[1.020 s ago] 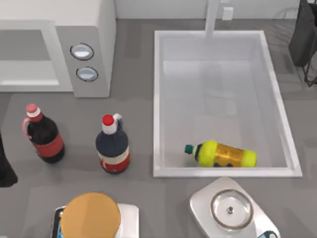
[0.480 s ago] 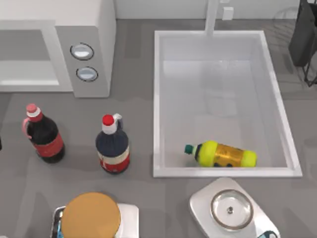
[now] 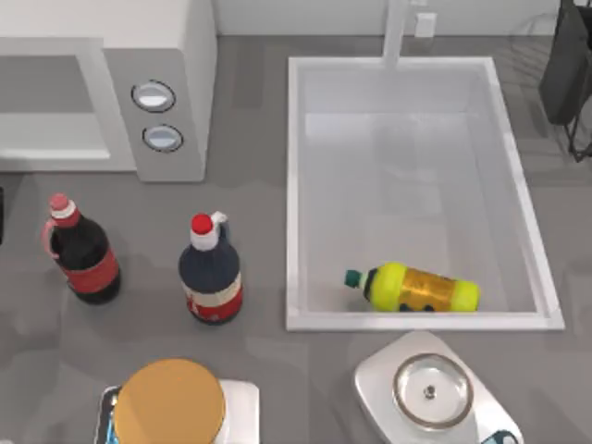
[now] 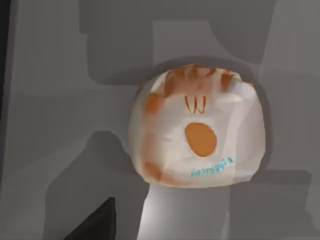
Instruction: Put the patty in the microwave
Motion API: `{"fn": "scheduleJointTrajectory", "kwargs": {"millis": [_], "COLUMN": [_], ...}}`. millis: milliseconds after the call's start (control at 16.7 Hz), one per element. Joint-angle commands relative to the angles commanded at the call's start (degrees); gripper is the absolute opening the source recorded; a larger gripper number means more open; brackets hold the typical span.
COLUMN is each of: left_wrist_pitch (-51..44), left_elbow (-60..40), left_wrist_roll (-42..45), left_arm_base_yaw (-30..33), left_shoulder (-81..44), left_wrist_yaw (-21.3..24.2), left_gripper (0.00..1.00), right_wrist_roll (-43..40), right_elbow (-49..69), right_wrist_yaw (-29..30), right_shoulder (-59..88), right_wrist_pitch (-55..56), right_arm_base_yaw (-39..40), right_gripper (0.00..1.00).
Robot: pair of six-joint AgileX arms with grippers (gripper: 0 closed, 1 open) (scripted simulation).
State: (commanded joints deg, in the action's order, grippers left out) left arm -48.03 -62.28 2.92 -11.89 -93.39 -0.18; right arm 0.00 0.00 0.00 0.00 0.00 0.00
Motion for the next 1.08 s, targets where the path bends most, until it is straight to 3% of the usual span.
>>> {"fn": "scheduleJointTrajectory", "kwargs": {"millis": [360, 1080], "left_wrist_pitch": [-8.85, -5.03], "left_elbow": [-10.73, -8.02], "left_wrist_roll": [0.65, 2.51], "left_arm_base_yaw": [-1.73, -3.75], "left_shoulder": [-12.58, -13.85], "left_wrist_yaw": [0.12, 0.15], "left_gripper": [1.00, 1.00], "right_wrist_roll": [0.00, 0.00], "right_elbow": [0.00, 0.00], "right_wrist_yaw": [0.00, 0.00], "right_shoulder": [0.00, 0.00], "right_wrist_pitch": [0.00, 0.00], "right_arm_base_yaw": [0.00, 0.00], "right_gripper": [1.00, 1.00]}}
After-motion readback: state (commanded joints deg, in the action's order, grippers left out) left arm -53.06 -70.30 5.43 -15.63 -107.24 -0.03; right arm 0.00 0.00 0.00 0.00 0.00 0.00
